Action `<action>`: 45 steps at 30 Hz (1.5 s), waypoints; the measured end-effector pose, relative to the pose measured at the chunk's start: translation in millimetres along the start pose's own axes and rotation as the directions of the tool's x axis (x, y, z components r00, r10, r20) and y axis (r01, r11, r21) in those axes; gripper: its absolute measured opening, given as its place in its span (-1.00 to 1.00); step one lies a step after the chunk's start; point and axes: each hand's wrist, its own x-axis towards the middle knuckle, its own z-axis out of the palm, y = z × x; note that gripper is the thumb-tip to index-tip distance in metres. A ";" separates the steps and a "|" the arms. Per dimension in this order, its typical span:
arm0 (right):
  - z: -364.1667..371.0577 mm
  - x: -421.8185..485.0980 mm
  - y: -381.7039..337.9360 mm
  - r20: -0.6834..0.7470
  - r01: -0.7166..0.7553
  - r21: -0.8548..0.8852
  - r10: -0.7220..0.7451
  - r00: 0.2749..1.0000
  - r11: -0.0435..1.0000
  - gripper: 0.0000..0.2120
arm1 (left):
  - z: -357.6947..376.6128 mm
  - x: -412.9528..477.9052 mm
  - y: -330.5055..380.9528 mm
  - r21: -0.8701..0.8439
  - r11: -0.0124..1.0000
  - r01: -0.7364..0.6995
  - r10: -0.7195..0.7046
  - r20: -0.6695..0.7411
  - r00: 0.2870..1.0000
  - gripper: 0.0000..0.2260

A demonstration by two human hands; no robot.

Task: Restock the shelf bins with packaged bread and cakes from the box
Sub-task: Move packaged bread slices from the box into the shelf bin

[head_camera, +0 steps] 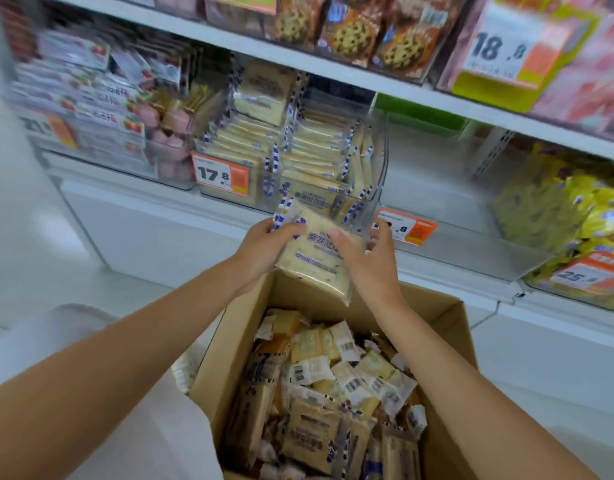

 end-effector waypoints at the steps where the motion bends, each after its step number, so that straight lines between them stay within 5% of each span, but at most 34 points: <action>1: 6.6 -0.8 -8.6 0.032 -0.031 0.059 0.030 0.999 0.998 -0.22 | -8.0 0.5 8.3 -0.033 0.999 -0.022 0.021 -0.022 1.000 -0.90; 4: 25.0 12.4 -30.6 0.196 -0.128 0.201 0.088 0.977 0.971 -0.70 | -30.0 6.8 33.9 -0.004 0.992 -0.128 0.128 -0.014 0.992 -0.86; 7: 47.8 35.9 -59.2 0.183 -0.107 0.180 0.073 0.980 0.978 -0.51 | -53.0 22.2 59.8 0.226 0.945 -0.238 0.269 -0.116 0.956 -0.67; 10: 71.7 68.7 -86.9 0.158 -0.059 0.185 0.029 0.987 0.981 -0.35 | -74.9 48.7 87.4 0.537 0.790 -0.295 0.453 -0.189 0.871 -0.69; 14: 101.8 125.9 -113.9 0.131 0.029 0.216 -0.059 0.990 0.976 -0.54 | -107.1 100.4 122.6 0.659 0.664 -0.352 0.570 -0.143 0.809 -0.58; 19: 132.1 192.7 -132.3 0.064 0.135 0.186 -0.149 0.987 0.973 -0.64 | -130.6 166.7 157.4 0.648 0.645 -0.404 0.594 -0.094 0.799 -0.57; 24: 152.6 227.5 -126.2 -0.032 0.270 0.064 -0.268 0.963 0.961 -0.72 | -140.1 214.0 168.4 0.629 0.680 -0.377 0.509 -0.035 0.860 -0.65; 27: 150.9 228.9 -124.1 0.024 0.354 -0.004 -0.354 0.935 0.935 -0.66 | -146.4 223.1 170.0 0.667 0.670 -0.325 0.431 0.007 0.902 -0.85; 30: 145.3 225.6 -117.2 0.143 0.397 -0.025 -0.390 0.910 0.918 -0.75 | -153.7 226.4 166.3 0.726 0.617 -0.302 0.433 0.007 0.901 -0.53; 34: 143.1 225.5 -107.6 0.196 0.384 -0.125 -0.357 0.913 0.915 -0.31 | -152.4 223.5 160.1 0.756 0.539 -0.372 0.536 0.033 0.844 -0.29; 40: 147.2 239.2 -114.6 0.174 0.359 -0.147 -0.333 0.927 0.922 -0.38 | -152.5 221.3 159.1 0.766 0.522 -0.375 0.560 0.023 0.828 -0.35; 43: 147.3 233.8 -107.8 0.096 0.380 -0.167 -0.368 0.925 0.910 0.07 | -152.0 222.5 157.8 0.785 0.498 -0.368 0.576 0.018 0.817 -0.33; 45: 146.8 229.1 -104.1 0.049 0.445 -0.173 -0.444 0.895 0.878 0.10 | -152.3 222.1 157.7 0.784 0.494 -0.375 0.574 0.029 0.818 -0.28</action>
